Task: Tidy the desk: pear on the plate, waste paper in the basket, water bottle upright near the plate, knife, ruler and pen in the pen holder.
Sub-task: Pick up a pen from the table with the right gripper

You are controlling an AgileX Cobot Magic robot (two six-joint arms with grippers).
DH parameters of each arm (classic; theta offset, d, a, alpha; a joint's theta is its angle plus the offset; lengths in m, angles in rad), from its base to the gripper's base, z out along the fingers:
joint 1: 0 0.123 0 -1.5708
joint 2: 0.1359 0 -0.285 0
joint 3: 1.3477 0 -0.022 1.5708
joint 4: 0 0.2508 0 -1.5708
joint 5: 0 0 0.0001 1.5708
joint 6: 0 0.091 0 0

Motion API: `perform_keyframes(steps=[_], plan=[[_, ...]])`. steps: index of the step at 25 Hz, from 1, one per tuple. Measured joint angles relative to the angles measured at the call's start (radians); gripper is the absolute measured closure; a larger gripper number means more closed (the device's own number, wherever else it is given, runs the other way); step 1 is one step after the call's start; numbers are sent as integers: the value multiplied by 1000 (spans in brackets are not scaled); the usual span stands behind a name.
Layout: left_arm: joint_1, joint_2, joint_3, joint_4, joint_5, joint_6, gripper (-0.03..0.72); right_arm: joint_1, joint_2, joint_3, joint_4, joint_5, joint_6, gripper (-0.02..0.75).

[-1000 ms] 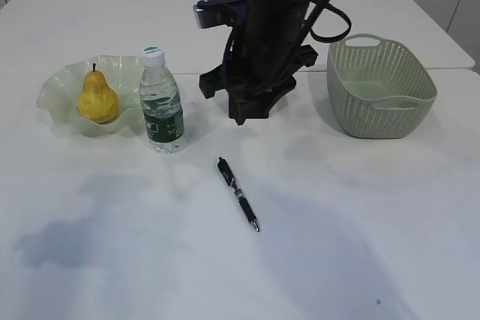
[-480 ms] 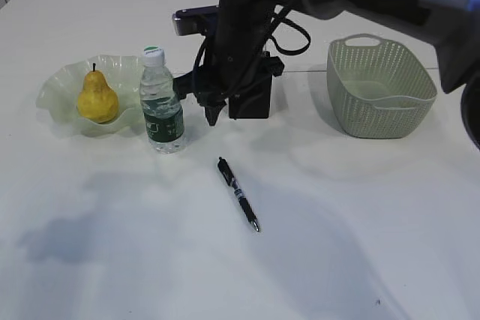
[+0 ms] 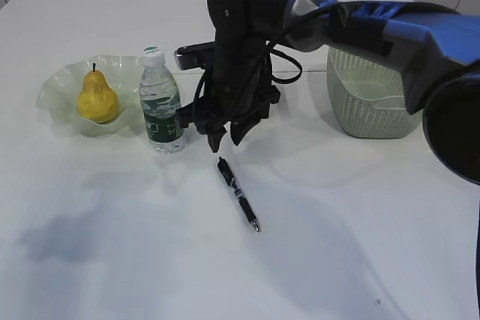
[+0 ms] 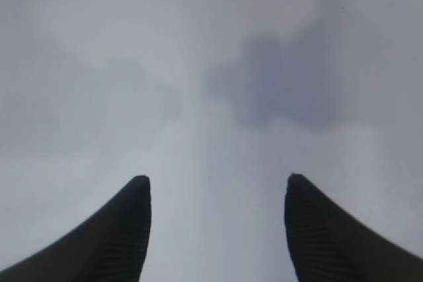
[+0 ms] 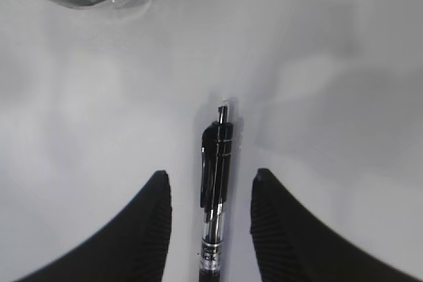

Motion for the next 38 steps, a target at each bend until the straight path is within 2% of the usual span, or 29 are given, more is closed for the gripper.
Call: perform_keyframes(steps=[16, 38], plan=[[0, 0, 0, 0, 0, 0, 241, 0, 65, 0, 40, 0, 2, 435], [0, 0, 0, 2, -2, 0, 241, 0, 71, 0, -9, 0, 2, 435]])
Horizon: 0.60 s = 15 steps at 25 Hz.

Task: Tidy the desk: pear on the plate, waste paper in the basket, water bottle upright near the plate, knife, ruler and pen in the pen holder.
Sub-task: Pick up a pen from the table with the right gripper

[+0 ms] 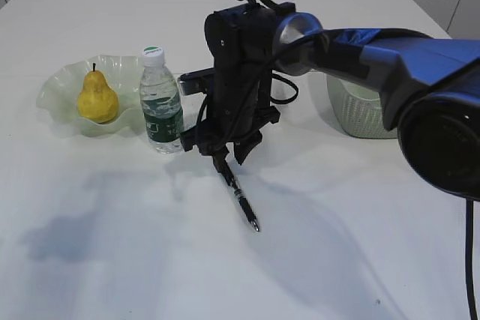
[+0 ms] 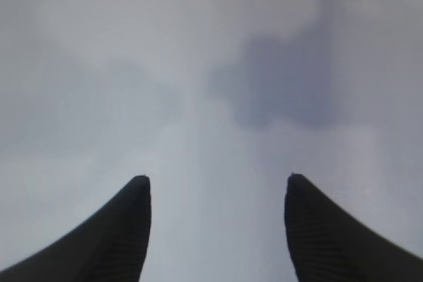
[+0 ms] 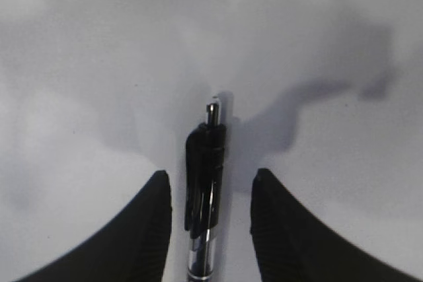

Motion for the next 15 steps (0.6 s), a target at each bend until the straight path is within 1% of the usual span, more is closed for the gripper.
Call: perform_keyframes(steps=[15], plan=[[0, 0, 0, 0, -18, 0, 241, 0, 28, -1, -5, -2, 15, 435]])
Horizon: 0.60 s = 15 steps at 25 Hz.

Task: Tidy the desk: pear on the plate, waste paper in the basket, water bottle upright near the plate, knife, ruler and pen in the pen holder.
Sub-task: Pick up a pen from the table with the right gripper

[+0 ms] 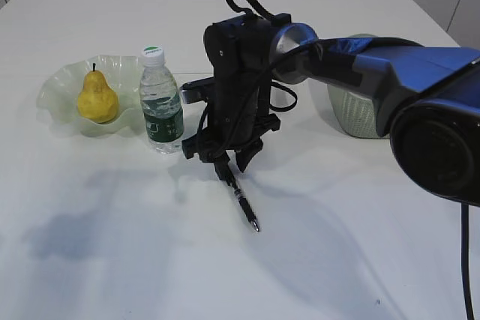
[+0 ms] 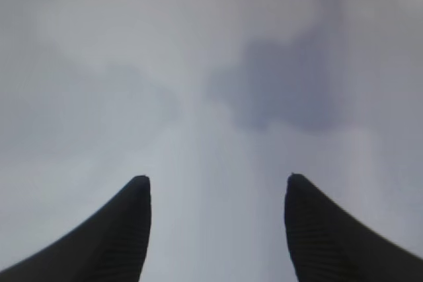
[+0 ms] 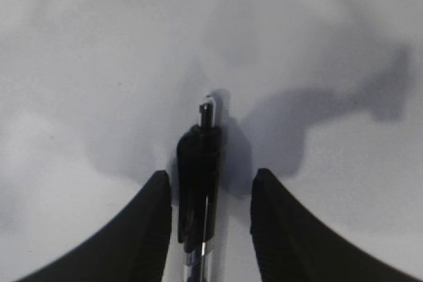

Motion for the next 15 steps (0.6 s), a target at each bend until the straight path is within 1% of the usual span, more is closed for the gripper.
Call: perform_keyframes(steps=[15], plan=[[0, 0, 0, 0, -15, 0, 241, 0, 14, -4, -1, 0, 6, 435]])
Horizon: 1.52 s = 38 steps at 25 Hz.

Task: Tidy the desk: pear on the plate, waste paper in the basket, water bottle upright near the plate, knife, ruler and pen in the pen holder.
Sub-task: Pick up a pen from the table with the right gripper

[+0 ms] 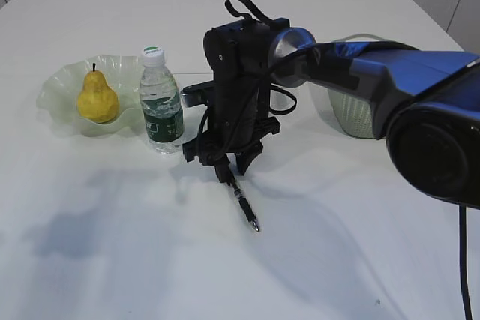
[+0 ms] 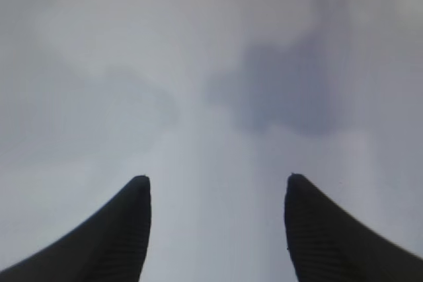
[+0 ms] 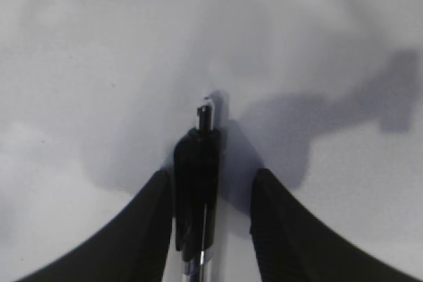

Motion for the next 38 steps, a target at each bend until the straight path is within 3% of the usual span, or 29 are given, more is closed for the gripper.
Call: perform_keyframes(steps=[3, 9, 12, 27, 38], plan=[[0, 0, 0, 4, 0, 0, 241, 0, 2, 0, 0, 0, 0, 447], [0, 0, 0, 15, -1, 0, 241, 0, 2, -2, 0, -2, 2, 610], [0, 0, 0, 17, -1, 0, 241, 0, 2, -2, 0, -4, 2, 639], [0, 0, 0, 19, -1, 0, 241, 0, -116, 33, 6, -6, -8, 645], [0, 0, 0, 19, 5, 0, 241, 0, -400, 422, -28, -6, -73, 646]])
